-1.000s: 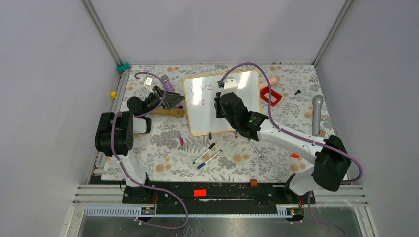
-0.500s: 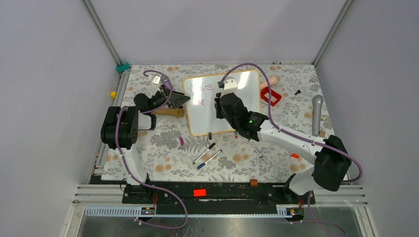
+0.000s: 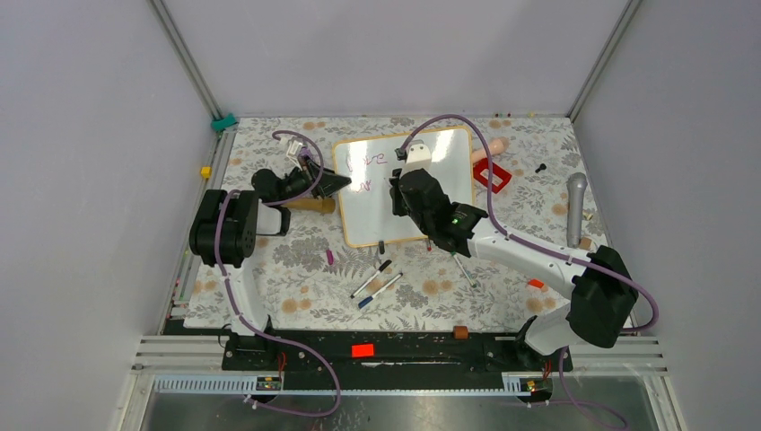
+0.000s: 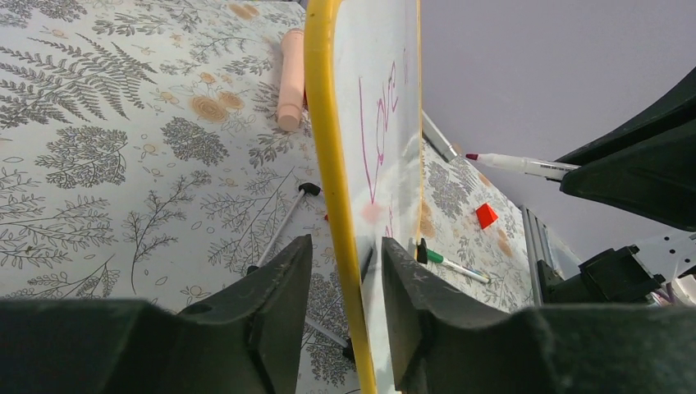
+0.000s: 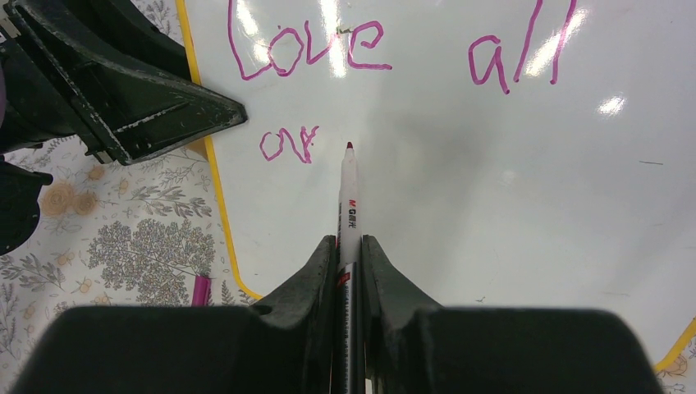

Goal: Write a sentence on the whiteboard

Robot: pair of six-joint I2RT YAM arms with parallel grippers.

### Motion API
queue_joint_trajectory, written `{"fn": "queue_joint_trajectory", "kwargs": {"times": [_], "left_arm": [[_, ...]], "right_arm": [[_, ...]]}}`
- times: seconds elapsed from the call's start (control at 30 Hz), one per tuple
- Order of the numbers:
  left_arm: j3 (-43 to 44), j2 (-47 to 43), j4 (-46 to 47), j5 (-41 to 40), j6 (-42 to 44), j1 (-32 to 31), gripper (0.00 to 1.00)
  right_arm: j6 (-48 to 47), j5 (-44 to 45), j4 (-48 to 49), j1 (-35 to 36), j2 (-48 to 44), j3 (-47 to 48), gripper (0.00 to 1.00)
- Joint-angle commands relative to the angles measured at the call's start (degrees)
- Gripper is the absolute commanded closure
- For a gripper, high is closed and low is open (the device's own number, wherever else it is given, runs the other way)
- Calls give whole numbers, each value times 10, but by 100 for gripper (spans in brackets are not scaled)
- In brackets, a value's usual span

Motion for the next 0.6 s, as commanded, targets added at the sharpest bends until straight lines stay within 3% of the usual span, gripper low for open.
{"fn": "queue_joint_trajectory", "kwargs": {"times": [0.0, 0.33, 0.57], "left_arm": [[15, 2, 35, 14, 15, -3, 67], [17, -1, 35, 42, 21, -7, 69], [-7, -15, 36, 27, 37, -11, 91]], "right_arm": [[-1, 8, 18, 6, -5, 14, 100], [-7, 33, -35, 22, 29, 57, 100], [-1, 53, -74, 45, 52, 93, 100]]}}
